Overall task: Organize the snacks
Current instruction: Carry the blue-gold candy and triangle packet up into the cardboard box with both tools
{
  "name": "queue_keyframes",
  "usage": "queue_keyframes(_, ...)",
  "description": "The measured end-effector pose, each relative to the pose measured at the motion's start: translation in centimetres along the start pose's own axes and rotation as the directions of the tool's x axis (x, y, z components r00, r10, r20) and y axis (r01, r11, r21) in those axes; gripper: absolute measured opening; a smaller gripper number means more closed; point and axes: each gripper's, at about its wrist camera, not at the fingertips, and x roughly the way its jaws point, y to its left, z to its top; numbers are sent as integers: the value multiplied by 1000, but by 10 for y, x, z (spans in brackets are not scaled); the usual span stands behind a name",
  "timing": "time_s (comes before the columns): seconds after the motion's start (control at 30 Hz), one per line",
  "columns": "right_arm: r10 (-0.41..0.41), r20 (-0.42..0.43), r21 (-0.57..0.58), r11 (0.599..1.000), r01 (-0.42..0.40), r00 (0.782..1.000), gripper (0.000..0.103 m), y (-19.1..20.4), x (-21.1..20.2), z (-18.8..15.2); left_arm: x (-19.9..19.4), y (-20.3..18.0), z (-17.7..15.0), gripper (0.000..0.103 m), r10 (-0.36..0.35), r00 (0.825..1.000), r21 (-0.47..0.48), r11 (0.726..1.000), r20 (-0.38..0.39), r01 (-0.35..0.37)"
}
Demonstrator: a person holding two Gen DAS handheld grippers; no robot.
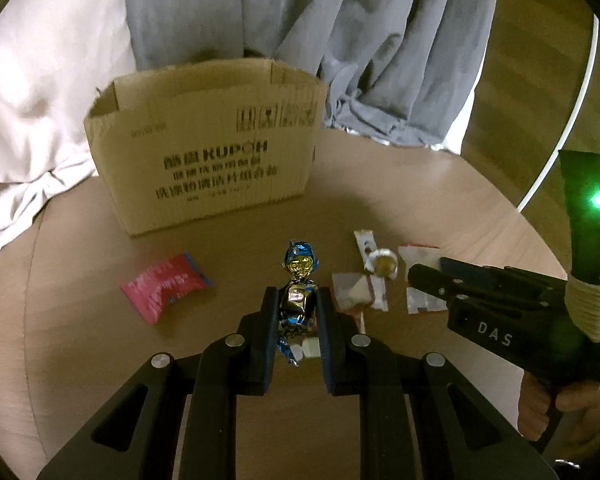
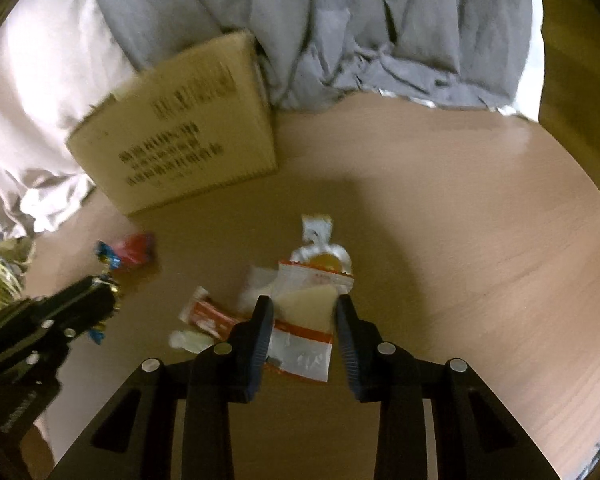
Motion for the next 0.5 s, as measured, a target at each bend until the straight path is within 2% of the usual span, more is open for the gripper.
queue_keyframes(0.23,76,106,-50,996,-71,992,33,22,-26,24,-23,6,27,19,14,997,1,1000,82,-14)
queue_keyframes(0.5,175,177,-109,981,-158,968,33,48,-42,63,-48,20,70,19,61,982,13,998,178,-64)
